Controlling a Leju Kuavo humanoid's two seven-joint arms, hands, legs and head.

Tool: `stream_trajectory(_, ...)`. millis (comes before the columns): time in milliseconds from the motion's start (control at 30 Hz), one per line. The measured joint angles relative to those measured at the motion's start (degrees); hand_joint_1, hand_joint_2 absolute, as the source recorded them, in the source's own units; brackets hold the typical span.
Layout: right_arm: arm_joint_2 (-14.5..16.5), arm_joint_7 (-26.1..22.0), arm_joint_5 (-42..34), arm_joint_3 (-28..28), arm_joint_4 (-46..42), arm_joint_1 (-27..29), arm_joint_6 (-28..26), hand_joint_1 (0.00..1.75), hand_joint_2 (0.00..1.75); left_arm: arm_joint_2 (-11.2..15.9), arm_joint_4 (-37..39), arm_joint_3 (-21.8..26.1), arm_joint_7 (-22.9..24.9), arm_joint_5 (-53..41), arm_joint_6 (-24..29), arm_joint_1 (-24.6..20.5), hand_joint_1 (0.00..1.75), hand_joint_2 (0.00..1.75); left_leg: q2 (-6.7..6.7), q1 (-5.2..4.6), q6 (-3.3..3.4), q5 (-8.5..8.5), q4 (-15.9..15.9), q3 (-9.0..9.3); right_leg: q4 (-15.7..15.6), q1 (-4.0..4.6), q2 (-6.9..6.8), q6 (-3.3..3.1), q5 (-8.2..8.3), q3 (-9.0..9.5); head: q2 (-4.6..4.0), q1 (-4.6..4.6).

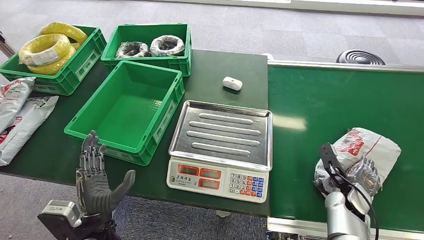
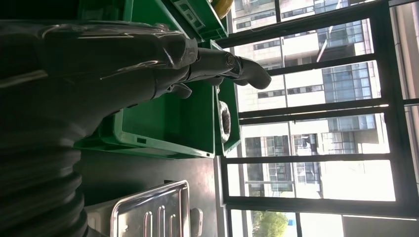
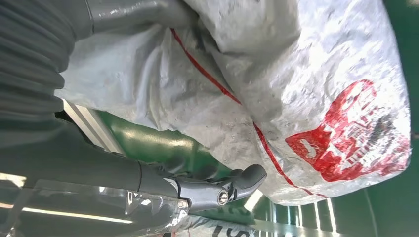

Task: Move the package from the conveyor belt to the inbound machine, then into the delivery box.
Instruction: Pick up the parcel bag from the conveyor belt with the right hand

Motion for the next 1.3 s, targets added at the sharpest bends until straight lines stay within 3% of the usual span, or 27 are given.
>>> stream_trajectory(467, 2.8, 0.7, 0.0, 2.3, -9.0, 4.4, 1.1, 1.75, 1.75, 0.0, -0.3, 0.0, -0.2, 0.0, 0.0, 1.2, 0.0, 1.75, 0.0, -0.04, 0.0, 0.0, 0.0, -0.01, 0.0, -0.05, 0.0, 0.0, 0.0, 0.0, 0.0, 0.01)
stream_trajectory(900, 3.4, 0.7, 0.0, 2.7, -11.0, 5.1, 1.2, 1.72, 1.75, 0.0, -0.5, 0.0, -0.2, 0.0, -0.1, 1.6, 0.0, 1.75, 0.0, -0.04, 0.0, 0.0, 0.0, 0.0, 0.0, -0.04, 0.0, 0.0, 0.0, 0.0, 0.0, 0.01)
stream_trajectory(933, 3.5, 0.7, 0.0, 2.7, -11.1, 5.2, 1.2, 1.63, 1.75, 0.0, -0.5, 0.0, -0.2, 0.0, -0.1, 1.7, 0.0, 1.75, 0.0, -0.04, 0.0, 0.0, 0.0, 0.0, 0.0, -0.04, 0.0, 0.0, 0.0, 0.0, 0.0, 0.01)
stream_trajectory(1033, 3.6, 0.8, 0.1, 2.8, -12.1, 5.6, 1.3, 0.34, 1.75, -0.2, -0.7, 0.1, -0.2, -0.1, -0.6, 1.7, 0.0, 1.75, 0.0, -0.04, 0.0, 0.0, 0.0, -0.01, 0.0, -0.04, 0.0, 0.0, 0.0, -0.01, 0.0, 0.01)
stream_trajectory(1067, 3.7, 1.1, 0.4, 2.8, -12.5, 5.7, 1.2, 0.0, 1.75, -0.3, -0.9, 0.1, -0.1, -0.1, -0.8, 1.7, 0.0, 1.75, 0.0, -0.04, 0.0, 0.0, 0.0, -0.01, 0.0, -0.04, 0.0, 0.0, 0.0, -0.01, 0.0, 0.01)
stream_trajectory(1200, 3.6, 3.4, 2.8, 2.8, -13.6, 5.7, 1.3, 0.0, 1.75, -0.8, -1.3, 0.2, 0.6, -0.5, -2.0, 1.6, 0.0, 1.75, 0.02, -0.04, 0.0, 0.0, 0.0, -0.01, 0.0, -0.04, 0.0, 0.0, 0.0, -0.01, 0.0, 0.01)
stream_trajectory(1300, 1.8, 0.9, -0.8, 1.8, -10.4, 3.4, 4.7, 0.0, 1.75, -1.0, -1.3, 0.3, 0.7, -0.6, -3.3, 1.0, 0.0, 1.75, 0.03, -0.05, 0.01, 0.0, 0.0, 0.0, 0.0, -0.06, 0.01, 0.01, 0.01, 0.0, 0.0, 0.0)
